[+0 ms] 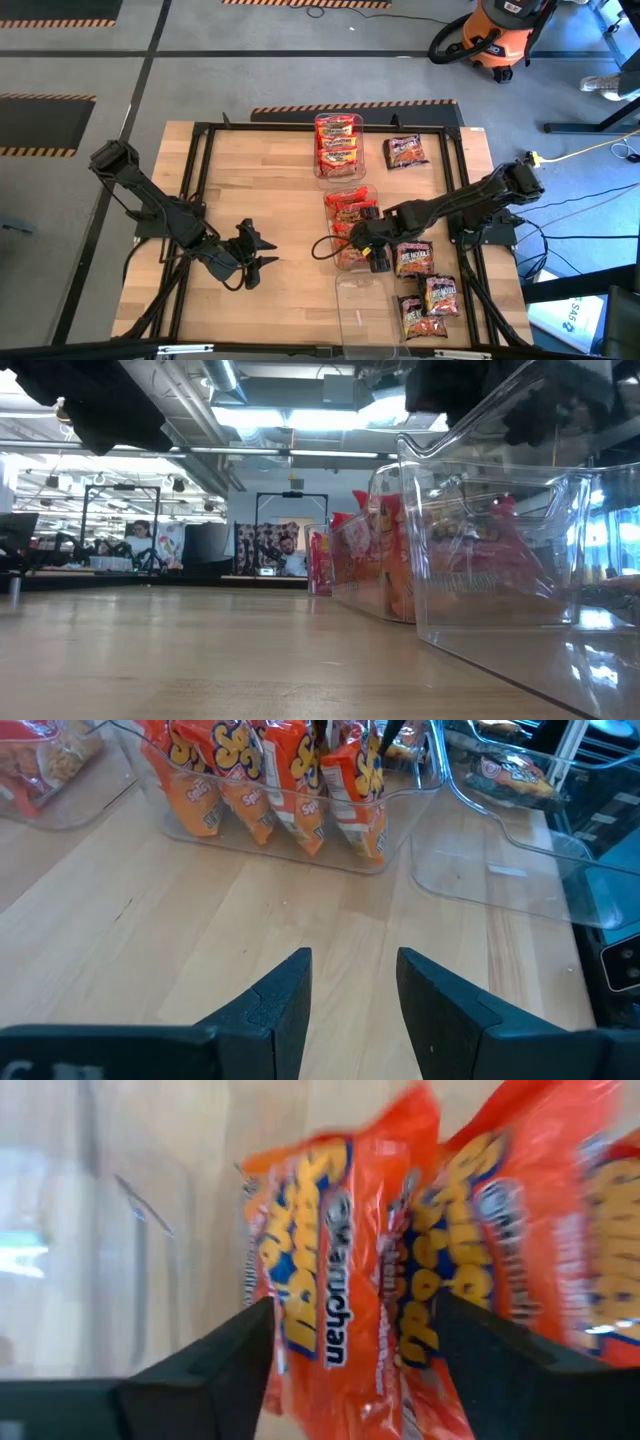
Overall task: Sort Maruchan noodles
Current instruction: Put the orange noodle pack into the middle transparent bin, then put the black noddle pack into the bottom transparent bin
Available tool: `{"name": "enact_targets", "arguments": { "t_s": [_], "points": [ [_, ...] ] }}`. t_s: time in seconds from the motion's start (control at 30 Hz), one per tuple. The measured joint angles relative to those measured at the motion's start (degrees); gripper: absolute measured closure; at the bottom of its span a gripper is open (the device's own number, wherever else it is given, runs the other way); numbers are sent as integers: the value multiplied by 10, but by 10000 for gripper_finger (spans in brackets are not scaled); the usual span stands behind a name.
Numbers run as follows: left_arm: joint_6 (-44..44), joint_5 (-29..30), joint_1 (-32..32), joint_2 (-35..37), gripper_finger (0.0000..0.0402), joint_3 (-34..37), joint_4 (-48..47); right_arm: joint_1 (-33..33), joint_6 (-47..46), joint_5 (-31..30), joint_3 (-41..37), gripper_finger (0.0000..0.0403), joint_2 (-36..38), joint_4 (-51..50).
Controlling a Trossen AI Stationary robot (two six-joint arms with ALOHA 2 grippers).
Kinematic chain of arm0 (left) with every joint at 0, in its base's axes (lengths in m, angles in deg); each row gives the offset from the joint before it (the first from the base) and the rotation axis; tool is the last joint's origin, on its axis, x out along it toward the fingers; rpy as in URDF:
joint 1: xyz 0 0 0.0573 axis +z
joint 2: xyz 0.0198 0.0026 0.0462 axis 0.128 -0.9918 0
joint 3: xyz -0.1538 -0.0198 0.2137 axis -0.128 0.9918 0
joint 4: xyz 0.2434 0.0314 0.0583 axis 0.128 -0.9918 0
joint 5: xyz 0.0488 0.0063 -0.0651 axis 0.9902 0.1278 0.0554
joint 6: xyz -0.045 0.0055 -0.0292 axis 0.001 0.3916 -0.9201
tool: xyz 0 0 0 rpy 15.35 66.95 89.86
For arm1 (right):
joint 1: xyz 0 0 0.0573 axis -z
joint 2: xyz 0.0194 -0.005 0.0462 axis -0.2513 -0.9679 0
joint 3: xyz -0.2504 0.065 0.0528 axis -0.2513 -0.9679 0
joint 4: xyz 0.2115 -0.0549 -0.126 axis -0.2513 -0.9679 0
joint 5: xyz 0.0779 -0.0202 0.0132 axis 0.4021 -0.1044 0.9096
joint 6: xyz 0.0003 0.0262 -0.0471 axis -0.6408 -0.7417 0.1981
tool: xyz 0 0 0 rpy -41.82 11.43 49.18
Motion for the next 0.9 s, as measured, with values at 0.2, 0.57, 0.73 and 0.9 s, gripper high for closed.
{"name": "enact_targets", "arguments": {
  "t_s": [0.2, 0.57, 0.73, 0.9],
  "points": [
    [0, 0, 0, 0, 260, 0, 5, -8, -33, 35, 76, 129, 28, -104],
    [43, 50, 1, -20, 260, 0, 94, -129, -238, -28, 26, 139, 168, -179],
    [87, 47, 7, -54, 260, -1, 165, -196, -373, -42, -54, 139, 228, -174],
    [88, -16, 28, -82, 260, -1, 210, -264, -513, -11, -134, 139, 278, -163]
  ]
}}
